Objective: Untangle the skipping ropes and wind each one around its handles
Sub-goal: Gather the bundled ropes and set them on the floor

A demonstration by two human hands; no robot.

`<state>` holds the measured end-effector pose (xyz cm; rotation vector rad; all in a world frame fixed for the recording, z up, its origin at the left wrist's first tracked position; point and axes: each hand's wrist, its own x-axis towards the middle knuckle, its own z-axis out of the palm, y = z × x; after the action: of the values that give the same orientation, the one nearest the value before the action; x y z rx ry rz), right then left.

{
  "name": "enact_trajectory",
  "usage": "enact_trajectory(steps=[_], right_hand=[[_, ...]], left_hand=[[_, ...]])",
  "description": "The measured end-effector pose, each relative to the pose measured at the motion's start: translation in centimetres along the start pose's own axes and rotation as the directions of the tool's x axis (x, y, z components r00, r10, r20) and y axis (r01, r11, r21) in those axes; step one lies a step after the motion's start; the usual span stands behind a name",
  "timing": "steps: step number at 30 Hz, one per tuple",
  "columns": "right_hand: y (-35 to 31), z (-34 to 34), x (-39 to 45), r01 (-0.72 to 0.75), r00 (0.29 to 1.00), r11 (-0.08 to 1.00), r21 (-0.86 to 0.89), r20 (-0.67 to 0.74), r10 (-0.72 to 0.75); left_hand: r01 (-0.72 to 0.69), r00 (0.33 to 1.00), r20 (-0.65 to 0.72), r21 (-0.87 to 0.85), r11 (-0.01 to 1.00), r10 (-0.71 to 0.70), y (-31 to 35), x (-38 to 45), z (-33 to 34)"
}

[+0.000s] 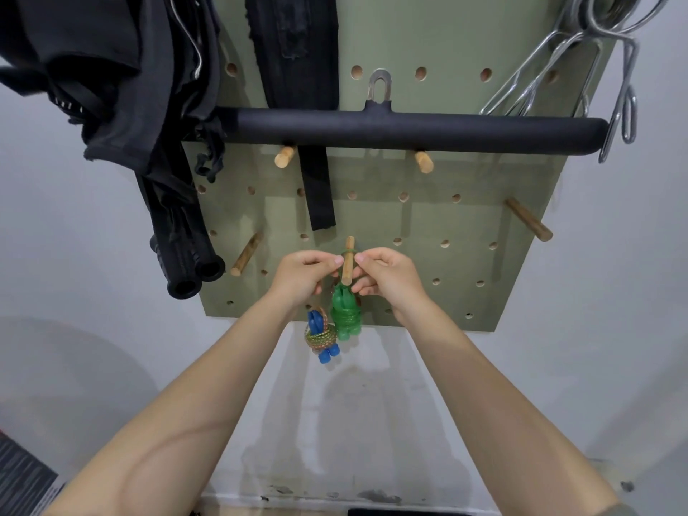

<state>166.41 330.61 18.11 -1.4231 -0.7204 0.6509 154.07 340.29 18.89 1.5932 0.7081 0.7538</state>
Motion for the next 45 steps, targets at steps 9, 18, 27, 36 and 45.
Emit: enact_trajectory(steps=[9, 18, 27, 36, 45], right_hand=[[-2.1, -0.6, -3.7, 0.116, 0.993, 0.99, -0.08, -0.014, -0.117], [-2.6, 1.6, -8.3, 0.176, 0.87, 0.981, -0.087, 0.48, -0.114], [-2.2, 0.8, -8.8, 0.138, 0.958, 0.99, -0.038, 0.258, -0.124], [-0.8, -0.3, -7.2, 0.13, 0.991, 0.989, -0.071, 0.035, -0.128], [-0.1, 0.7, -3.4, -0.013, 1.0, 0.998, 0.057, 0.014, 0.012]], left_hand=[[-0.081, 0.985, 0.161, 0.101, 0.992, 0.064, 1.1, -3.2, -3.5], [-0.3, 0.855, 0.448, 0.013, 0.954, 0.263, 4.8, -7.4, -5.8], [-0.266, 0.911, 0.328, 0.004, 0.964, 0.25, 2.6, -7.0, -4.7], [-0.103, 0.982, 0.163, 0.031, 0.994, 0.097, 0.1, -5.5, -3.1], [0.003, 0.999, 0.035, -0.135, 0.991, 0.002, -0.1, -1.8, -0.2]])
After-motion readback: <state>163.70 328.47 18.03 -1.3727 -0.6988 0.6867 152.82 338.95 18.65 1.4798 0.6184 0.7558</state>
